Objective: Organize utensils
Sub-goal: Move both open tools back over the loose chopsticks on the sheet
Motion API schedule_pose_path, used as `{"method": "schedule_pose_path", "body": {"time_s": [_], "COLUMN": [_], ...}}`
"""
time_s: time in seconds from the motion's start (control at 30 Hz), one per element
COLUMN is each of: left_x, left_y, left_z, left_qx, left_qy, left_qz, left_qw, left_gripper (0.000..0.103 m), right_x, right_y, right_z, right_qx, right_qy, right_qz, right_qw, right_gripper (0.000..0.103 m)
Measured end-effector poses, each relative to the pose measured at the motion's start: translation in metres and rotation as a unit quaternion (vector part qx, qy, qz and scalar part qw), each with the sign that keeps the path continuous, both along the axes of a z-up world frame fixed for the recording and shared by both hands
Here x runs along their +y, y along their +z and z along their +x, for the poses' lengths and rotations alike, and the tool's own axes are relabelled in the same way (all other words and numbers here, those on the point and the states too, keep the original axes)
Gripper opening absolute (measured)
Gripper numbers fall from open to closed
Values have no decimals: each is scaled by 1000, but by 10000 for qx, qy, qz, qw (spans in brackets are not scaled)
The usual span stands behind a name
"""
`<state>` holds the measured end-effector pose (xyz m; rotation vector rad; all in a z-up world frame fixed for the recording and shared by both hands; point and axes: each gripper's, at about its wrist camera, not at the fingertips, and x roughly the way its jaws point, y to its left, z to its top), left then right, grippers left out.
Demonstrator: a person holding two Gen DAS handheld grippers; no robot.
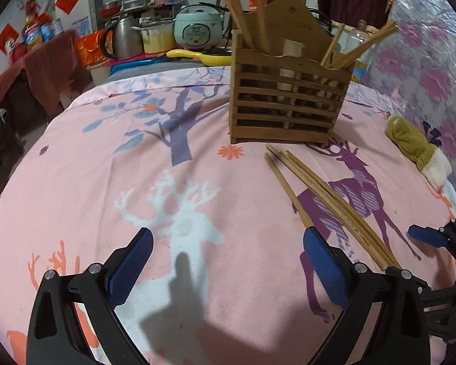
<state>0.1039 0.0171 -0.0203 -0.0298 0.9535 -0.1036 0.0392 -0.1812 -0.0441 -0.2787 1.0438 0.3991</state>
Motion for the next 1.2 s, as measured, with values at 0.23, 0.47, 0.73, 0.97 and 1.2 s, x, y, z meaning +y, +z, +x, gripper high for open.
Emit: {"method": "schedule_pose_path", "body": {"time_s": [0.23,0.47,0.73,0.97,1.2], "left_x": [-10,-8,-8,-9,-9], "left_y": [0,1,0,-2,-1], "left_z": [-3,-3,-2,-1,-2], "left_qx": [-50,-89,-47,-20,-41], "left_qy": [-133,-101,-57,-62,-66], "left_qz": [186,191,210,203,268], "left_qw": [9997,9997,9998,9998,9996], "left_gripper": [97,97,97,97,97], "right_x": [17,29,9,-4,28], "right_y": [-1,13,-2,-6,17], "right_z": [1,-16,5,23,-5], "right_qx": [-392,-133,-29,-127,-13], "right_qy": [-111,924,149,-427,1173], "right_qz": [-387,468,123,16,1025], "right_qw": [9984,9945,9998,9990,9878], "right_gripper": [59,54,54,54,44]}}
